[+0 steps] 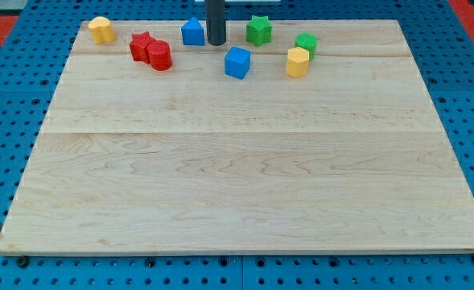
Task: Push the yellow hexagon to the right of the green circle
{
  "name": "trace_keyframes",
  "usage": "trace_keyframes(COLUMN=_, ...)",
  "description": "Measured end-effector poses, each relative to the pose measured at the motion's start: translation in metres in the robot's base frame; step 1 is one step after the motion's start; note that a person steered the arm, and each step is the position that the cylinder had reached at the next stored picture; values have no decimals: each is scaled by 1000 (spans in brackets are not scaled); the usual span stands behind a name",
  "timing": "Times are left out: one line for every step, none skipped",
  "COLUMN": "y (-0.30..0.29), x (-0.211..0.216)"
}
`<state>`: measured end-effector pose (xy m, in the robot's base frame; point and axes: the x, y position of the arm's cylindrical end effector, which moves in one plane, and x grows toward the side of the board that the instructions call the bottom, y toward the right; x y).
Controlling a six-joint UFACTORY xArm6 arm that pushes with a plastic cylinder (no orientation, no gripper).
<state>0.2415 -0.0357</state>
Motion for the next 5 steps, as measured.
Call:
trace_keyframes(y=6, x=0)
trace_keyframes(y=44, x=3)
trace_keyframes(y=57, x=24)
trace_keyframes(y=62, x=40)
trace_keyframes(y=62, x=68)
